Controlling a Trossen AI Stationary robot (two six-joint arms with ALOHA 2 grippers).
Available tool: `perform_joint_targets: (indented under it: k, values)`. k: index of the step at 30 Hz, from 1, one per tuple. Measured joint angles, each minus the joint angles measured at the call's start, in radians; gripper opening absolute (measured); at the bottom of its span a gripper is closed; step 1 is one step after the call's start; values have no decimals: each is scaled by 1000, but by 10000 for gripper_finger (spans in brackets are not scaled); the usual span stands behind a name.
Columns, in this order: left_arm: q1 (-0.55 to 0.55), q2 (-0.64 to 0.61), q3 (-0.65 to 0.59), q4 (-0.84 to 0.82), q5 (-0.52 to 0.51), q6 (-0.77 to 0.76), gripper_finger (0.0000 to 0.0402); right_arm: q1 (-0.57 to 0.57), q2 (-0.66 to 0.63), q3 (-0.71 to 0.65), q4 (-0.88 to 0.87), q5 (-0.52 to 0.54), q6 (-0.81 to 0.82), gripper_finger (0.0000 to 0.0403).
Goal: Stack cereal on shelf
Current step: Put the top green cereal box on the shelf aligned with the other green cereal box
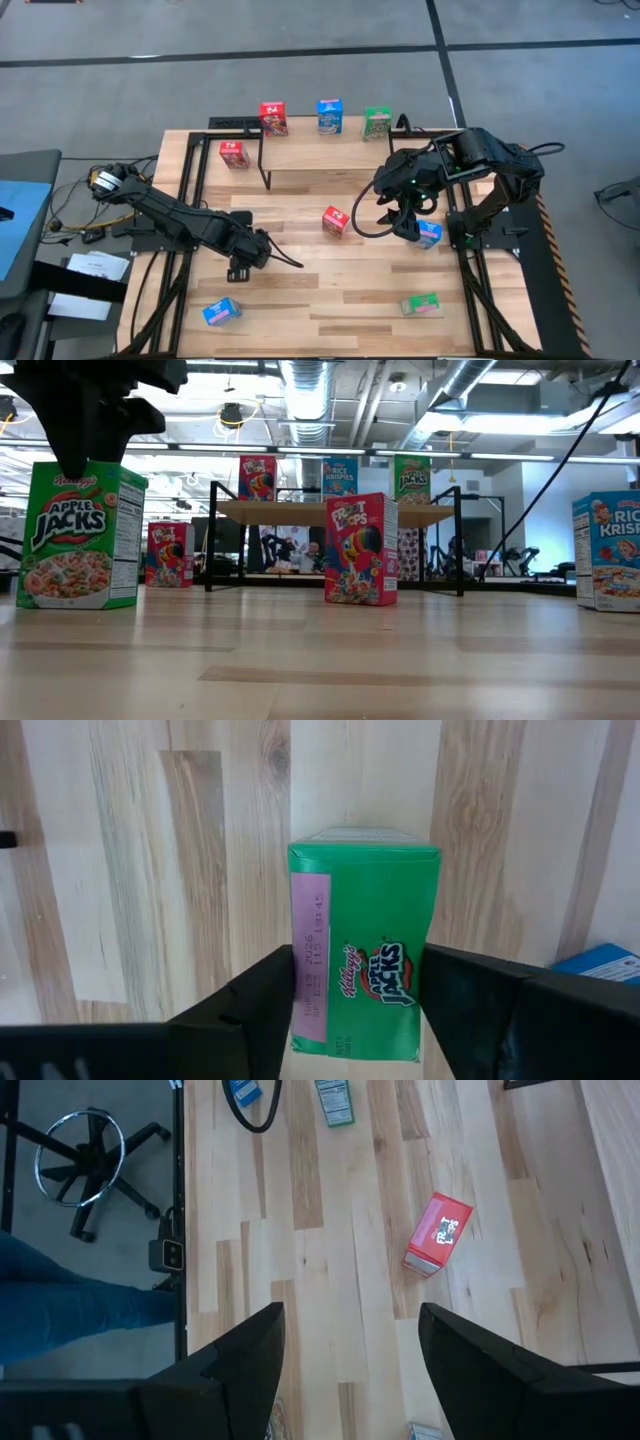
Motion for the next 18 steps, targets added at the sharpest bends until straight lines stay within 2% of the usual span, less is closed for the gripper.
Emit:
perform_joint_targets:
  k: [10, 18]
  values:
    - [0, -1, 5, -1, 29, 2, 179, 0, 0, 0, 0, 0, 2, 256]
    - [-1, -1, 72, 37, 35, 14, 178, 0, 0, 0, 13, 0, 1, 256]
